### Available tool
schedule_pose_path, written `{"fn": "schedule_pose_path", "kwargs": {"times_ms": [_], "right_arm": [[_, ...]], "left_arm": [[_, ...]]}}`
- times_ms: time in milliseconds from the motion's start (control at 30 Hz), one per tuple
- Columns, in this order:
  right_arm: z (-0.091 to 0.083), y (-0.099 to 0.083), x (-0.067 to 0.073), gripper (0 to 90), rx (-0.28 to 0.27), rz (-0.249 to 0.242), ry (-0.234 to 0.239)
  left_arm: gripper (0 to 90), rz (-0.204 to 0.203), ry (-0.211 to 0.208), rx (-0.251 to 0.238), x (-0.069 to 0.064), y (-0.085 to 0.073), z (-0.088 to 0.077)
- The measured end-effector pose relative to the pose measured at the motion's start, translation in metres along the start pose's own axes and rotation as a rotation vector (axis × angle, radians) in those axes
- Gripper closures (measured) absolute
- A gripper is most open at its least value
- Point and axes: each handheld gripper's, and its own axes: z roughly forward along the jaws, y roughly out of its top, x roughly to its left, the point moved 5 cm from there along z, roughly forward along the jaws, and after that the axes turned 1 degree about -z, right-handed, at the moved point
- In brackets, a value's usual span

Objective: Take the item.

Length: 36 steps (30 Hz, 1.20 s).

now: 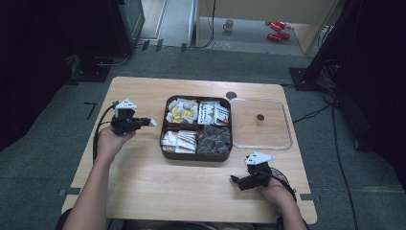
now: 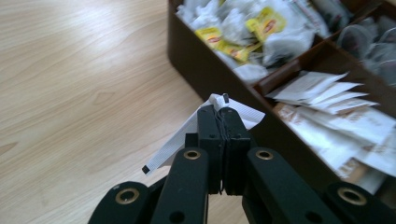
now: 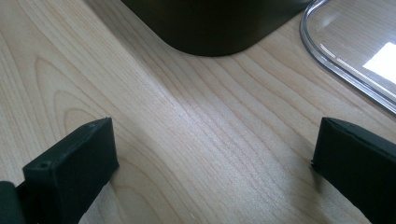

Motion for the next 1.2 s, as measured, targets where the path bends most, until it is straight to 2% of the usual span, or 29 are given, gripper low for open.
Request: {"fn": "schedule_pose_path", "kwargs": {"times_ms": [100, 233, 400, 500, 533, 633, 867, 1100, 1200], "right_arm": [[0.000, 0.000, 0.000, 0.0, 0.000, 0.000, 0.000], [0.000, 0.000, 0.000, 0.0, 0.000, 0.000, 0.000], [0.000, 0.000, 0.000, 0.0, 0.000, -0.001, 0.000], [0.000, 0.000, 0.000, 0.0, 0.000, -0.001, -0.001], [0.000, 0.000, 0.000, 0.0, -0.001, 0.001, -0.001], [0.000, 0.000, 0.000, 0.0, -0.001, 0.001, -0.002], [-0.001, -0.001, 0.001, 0.0, 0.000, 0.005, -0.004], [-0.001, -0.001, 0.001, 0.0, 0.000, 0.005, -0.004], [-0.001, -0.001, 0.001, 0.0, 0.000, 0.004, -0.004]], "left_arm": [[89.5, 0.001, 0.012, 0.017, 0.004, -0.003, 0.006], [89.5, -0.021, 0.016, 0.040, 0.011, -0.009, 0.014], [89.2, -0.026, 0.012, 0.034, 0.012, -0.012, 0.021], [88.6, -0.009, 0.037, 0.087, 0.011, -0.018, 0.028], [88.3, -0.013, 0.034, 0.105, 0.012, -0.021, 0.032], [88.2, -0.042, 0.020, 0.085, 0.013, -0.021, 0.035], [85.8, -0.055, 0.003, 0.069, 0.013, -0.021, 0.038], [76.1, -0.058, 0.014, 0.083, 0.013, -0.020, 0.037], [72.9, -0.062, 0.006, 0.072, 0.013, -0.019, 0.034]]}}
